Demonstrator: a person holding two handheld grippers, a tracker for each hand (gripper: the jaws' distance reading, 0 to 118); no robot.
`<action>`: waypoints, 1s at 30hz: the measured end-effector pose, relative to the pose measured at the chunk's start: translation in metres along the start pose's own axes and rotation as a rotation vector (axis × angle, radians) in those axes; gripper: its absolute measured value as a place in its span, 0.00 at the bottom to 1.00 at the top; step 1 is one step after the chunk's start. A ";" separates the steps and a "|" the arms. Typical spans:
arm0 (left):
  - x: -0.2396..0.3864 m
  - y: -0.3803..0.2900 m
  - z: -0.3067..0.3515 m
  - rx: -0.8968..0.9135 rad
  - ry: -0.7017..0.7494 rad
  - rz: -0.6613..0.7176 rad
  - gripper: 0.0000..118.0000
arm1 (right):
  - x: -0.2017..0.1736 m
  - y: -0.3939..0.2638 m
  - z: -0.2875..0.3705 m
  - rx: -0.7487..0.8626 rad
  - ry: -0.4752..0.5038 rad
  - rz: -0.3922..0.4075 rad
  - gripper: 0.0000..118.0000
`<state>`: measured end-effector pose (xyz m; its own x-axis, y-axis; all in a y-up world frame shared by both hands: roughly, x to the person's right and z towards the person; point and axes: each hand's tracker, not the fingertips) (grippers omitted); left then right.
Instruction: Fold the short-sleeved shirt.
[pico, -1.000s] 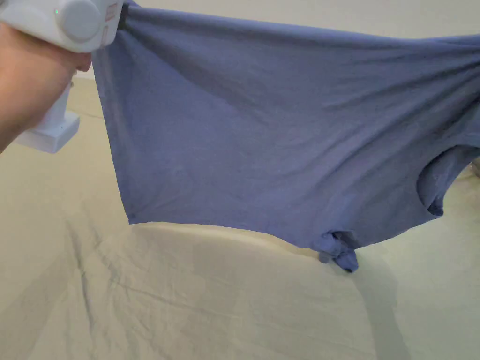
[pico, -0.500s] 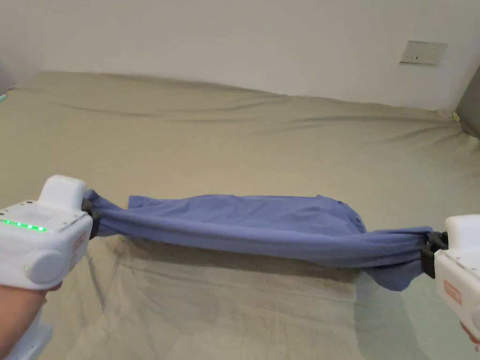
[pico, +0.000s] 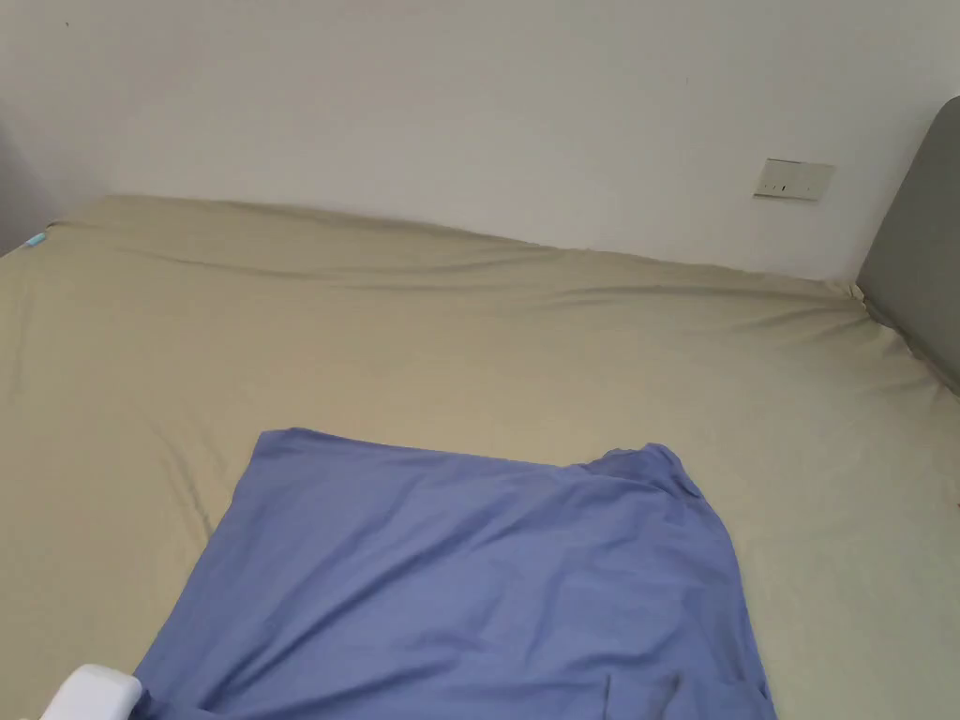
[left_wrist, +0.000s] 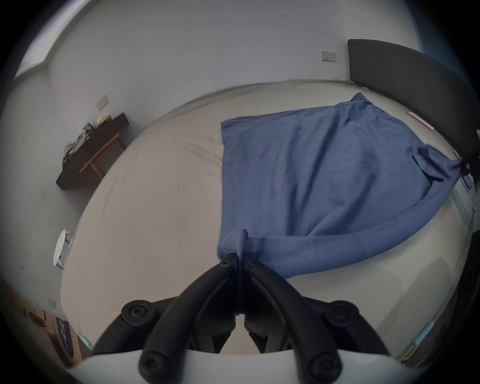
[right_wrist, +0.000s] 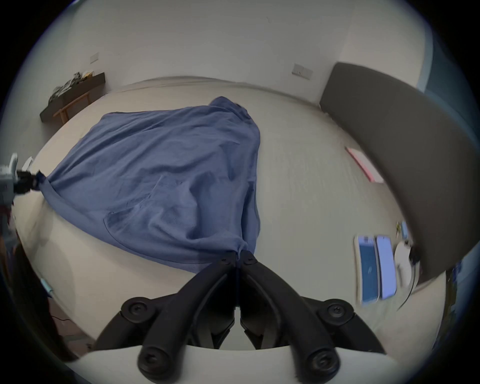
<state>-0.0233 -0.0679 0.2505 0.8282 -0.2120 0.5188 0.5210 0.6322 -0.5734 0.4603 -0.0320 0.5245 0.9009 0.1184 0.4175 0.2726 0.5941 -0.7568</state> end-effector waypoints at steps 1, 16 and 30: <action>0.001 -0.006 0.003 -0.004 -0.002 -0.001 0.01 | 0.000 -0.007 0.003 -0.014 0.003 -0.015 0.03; 0.013 -0.055 0.021 -0.076 -0.043 -0.040 0.01 | -0.015 -0.045 -0.014 -0.193 -0.062 0.057 0.04; -0.011 0.038 0.118 0.344 0.016 0.234 0.95 | -0.025 0.070 0.120 0.408 -0.103 -0.021 0.87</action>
<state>-0.0371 0.0470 0.2975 0.9207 -0.0423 0.3880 0.2209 0.8761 -0.4285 0.4162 0.1022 0.5212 0.8524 0.1696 0.4945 0.1160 0.8610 -0.4952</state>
